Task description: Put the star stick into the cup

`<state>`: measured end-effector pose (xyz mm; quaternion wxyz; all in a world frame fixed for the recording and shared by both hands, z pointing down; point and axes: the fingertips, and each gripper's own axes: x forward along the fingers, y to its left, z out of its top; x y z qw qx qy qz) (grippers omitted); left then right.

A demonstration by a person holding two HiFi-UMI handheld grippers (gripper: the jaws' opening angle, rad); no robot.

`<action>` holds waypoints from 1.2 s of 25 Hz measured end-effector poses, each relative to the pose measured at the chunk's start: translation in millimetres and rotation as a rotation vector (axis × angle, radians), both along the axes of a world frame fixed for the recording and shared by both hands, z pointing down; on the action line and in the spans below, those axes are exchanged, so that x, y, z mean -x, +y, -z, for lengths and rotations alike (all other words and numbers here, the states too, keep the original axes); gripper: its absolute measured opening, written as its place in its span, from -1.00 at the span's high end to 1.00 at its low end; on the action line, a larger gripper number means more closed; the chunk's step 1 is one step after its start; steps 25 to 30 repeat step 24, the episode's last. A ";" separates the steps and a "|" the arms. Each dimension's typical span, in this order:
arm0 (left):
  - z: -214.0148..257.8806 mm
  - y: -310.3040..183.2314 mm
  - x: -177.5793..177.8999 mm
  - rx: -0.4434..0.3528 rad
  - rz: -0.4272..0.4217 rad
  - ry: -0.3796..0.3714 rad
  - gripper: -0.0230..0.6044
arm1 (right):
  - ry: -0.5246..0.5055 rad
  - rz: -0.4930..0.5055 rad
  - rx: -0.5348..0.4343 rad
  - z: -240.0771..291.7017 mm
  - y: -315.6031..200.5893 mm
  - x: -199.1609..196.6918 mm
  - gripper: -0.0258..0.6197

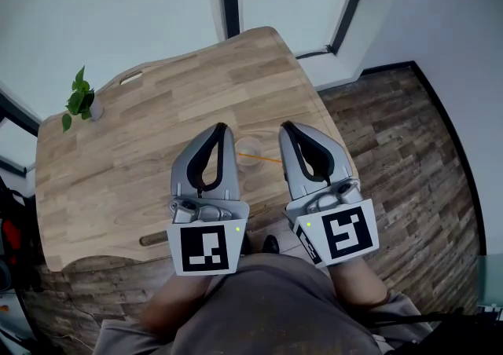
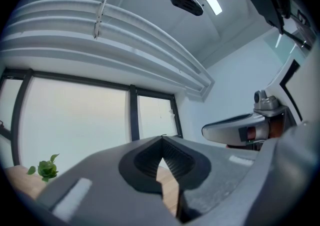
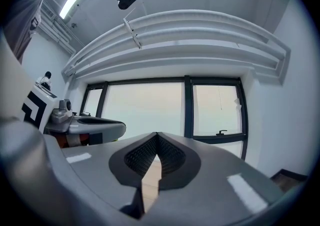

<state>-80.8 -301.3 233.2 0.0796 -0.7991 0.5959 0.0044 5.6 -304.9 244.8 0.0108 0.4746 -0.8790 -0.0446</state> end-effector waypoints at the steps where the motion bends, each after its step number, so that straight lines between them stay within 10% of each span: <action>1: -0.2 0.7 -0.5 0.001 -0.001 -0.001 0.93 | -0.001 0.001 0.000 -0.1 1.2 -0.4 0.84; 30: -3.5 10.5 -8.2 0.010 -0.012 -0.009 0.93 | -0.010 -0.013 0.007 -2.5 11.0 -9.8 0.84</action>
